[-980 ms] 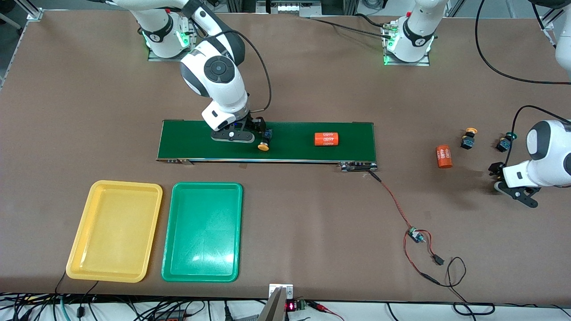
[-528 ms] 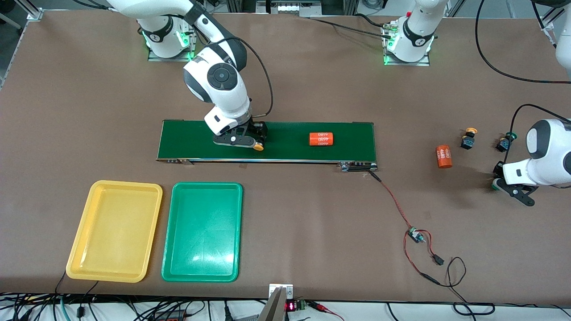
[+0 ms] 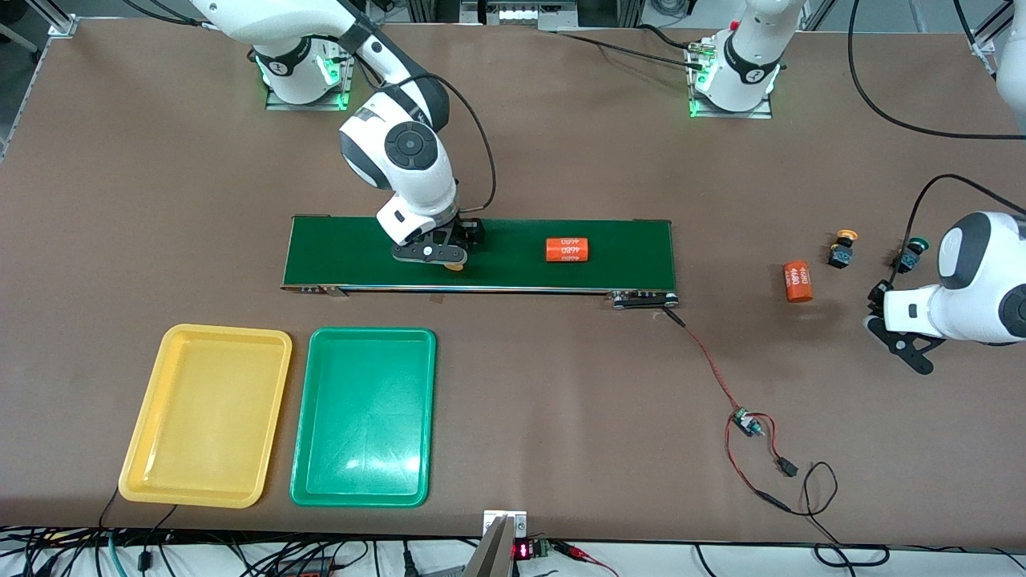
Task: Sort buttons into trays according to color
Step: 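Lift the yellow button with the right gripper while the left gripper places green button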
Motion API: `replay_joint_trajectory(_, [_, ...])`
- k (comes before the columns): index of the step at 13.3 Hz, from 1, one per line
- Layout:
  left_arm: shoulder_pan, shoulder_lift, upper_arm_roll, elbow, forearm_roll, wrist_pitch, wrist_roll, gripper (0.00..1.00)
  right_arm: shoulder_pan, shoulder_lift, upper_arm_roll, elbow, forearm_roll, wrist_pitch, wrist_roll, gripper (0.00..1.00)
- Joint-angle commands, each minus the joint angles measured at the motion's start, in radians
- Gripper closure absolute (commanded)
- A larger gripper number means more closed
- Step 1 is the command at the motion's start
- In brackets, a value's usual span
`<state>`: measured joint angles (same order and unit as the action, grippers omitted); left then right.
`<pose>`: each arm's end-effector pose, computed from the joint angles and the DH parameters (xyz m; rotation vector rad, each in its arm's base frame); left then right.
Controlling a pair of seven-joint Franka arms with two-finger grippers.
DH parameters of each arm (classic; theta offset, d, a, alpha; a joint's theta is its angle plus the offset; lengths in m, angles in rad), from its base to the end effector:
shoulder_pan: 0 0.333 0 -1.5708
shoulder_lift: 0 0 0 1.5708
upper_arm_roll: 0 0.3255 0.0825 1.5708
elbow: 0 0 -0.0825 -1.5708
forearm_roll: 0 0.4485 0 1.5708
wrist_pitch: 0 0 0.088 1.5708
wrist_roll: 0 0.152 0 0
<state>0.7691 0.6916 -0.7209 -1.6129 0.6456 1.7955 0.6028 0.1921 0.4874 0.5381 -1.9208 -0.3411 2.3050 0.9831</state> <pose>0.6848 0.1473 0.2061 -2.8377 1.1312 0.5125 0.5118 0.4345 0.1859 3.1248 -0.1078 -0.0065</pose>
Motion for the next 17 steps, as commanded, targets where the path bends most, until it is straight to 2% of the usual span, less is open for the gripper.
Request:
replay_joint_trajectory(1, [-0.002,-0.011,-0.121,0.022,-0.020,-0.144,-0.178,0.82,0.010,0.043,-0.004,0.023,-0.041,-0.003,0.026,0.00])
replay_joint_trajectory(2, [-0.007,-0.006,-0.164,0.016,-0.065,-0.180,-0.281,0.81,0.009,0.048,-0.009,0.023,-0.047,0.005,0.028,0.00])
replay_joint_trajectory(3, [-0.026,0.000,-0.172,0.004,-0.133,-0.198,-0.378,0.81,0.009,0.056,-0.016,0.023,-0.056,0.019,0.028,0.00])
replay_joint_trajectory(4, [-0.054,0.002,-0.170,-0.010,-0.197,-0.200,-0.468,0.81,0.007,0.057,-0.017,0.023,-0.056,0.024,0.028,0.07])
replay_joint_trajectory(5, [-0.077,0.000,-0.172,-0.019,-0.239,-0.200,-0.547,0.81,0.004,0.057,-0.017,0.025,-0.056,0.025,0.026,0.18])
replay_joint_trajectory(7, [-0.164,0.000,-0.175,-0.033,-0.305,-0.200,-0.709,0.81,0.003,0.060,-0.018,0.042,-0.058,0.019,0.025,0.46])
replay_joint_trajectory(8, [-0.260,0.002,-0.172,-0.035,-0.319,-0.193,-0.818,0.81,0.001,0.066,-0.018,0.063,-0.056,0.014,0.025,0.67])
replay_joint_trajectory(9, [-0.321,0.008,-0.172,-0.032,-0.320,-0.182,-0.872,0.81,0.000,0.066,-0.018,0.071,-0.055,0.011,0.023,0.80])
replay_joint_trajectory(10, [-0.368,0.015,-0.172,-0.031,-0.320,-0.154,-0.926,0.81,-0.002,0.066,-0.018,0.077,-0.047,0.002,0.023,0.89])
replay_joint_trajectory(11, [-0.402,0.025,-0.170,-0.033,-0.320,-0.130,-0.961,0.81,-0.003,0.065,-0.018,0.100,-0.042,-0.024,0.022,0.95])
replay_joint_trajectory(14, [-0.450,0.046,-0.170,-0.033,-0.323,-0.079,-0.986,0.81,-0.003,0.063,-0.021,0.181,-0.042,-0.156,0.000,0.96])
replay_joint_trajectory(17, [-0.487,0.074,-0.166,-0.035,-0.331,-0.044,-1.075,0.76,-0.019,0.056,-0.029,0.189,-0.041,-0.174,-0.026,0.97])
